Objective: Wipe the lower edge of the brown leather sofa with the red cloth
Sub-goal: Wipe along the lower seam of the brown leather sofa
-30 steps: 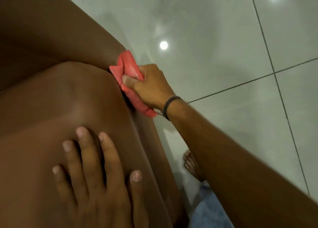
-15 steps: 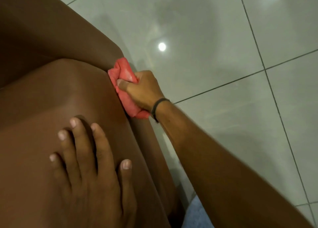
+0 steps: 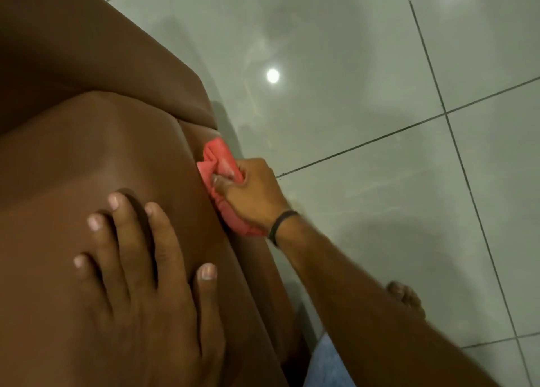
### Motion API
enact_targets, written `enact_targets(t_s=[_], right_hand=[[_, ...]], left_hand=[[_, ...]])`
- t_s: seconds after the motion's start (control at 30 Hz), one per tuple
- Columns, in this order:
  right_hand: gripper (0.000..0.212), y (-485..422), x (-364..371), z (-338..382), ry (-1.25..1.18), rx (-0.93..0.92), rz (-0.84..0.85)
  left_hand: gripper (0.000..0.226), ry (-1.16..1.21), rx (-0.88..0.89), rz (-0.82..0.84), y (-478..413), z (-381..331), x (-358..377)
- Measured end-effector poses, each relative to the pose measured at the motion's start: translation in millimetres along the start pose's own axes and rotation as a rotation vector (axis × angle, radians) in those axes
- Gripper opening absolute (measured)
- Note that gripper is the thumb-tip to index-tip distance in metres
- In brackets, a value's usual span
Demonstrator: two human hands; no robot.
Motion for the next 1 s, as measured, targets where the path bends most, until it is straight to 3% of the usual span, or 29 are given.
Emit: enact_targets(t_s=[0.2, 0.23, 0.33, 0.5, 0.63, 0.7, 0.8, 0.9, 1.0], right_hand=[[0.015, 98.0, 20.9, -74.0, 0.131, 0.044, -0.003], [0.022, 107.2, 23.5, -85.4, 0.179, 0.054, -0.016], [0.028, 79.7, 22.5, -80.6, 0.213, 0.043, -0.157], [0.019, -41.5, 12.4, 0.4, 0.091, -0.141, -0.414], [0.026, 26.6, 30.5, -42.0, 0.062, -0.321, -0.342], [0.025, 76.1, 32.4, -96.3, 0.047, -0.288, -0.258], [0.021, 69.4, 35.7, -137.9, 0.093, -0.043, -0.2], [0.032, 7.1, 33.8, -112.0, 0.117, 0.119, -0.185], [0.038, -32.1, 23.5, -66.9, 0.111, 0.011, -0.282]], left_hand=[[0.076, 0.014, -0.012, -0.023, 2.2, 0.0, -1.3], [0.076, 0.02, -0.013, -0.021, 2.2, 1.0, -1.2], [0.078, 0.042, -0.007, -0.024, 2.6, 0.6, 0.4], [0.078, 0.02, 0.012, -0.037, 1.3, 2.1, 1.5], [0.077, 0.059, -0.019, -0.035, 1.1, -4.3, -3.5], [0.076, 0.067, -0.026, -0.021, 3.2, -6.7, -4.7], [0.075, 0.08, -0.023, -0.021, 9.8, -7.2, -3.7], [0.077, 0.043, -0.015, -0.03, 26.4, -7.1, 3.1], [0.078, 0.045, -0.044, -0.023, 49.2, -5.0, 13.8]])
Point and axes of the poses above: each hand's wrist, its own y-axis away from the middle knuckle, its own x-axis out of the palm, z = x × y, the point moved 3 cm from there along -y, towards the middle knuckle, and after that the axes turned 13 degrees about y, right-handed, at the moved point
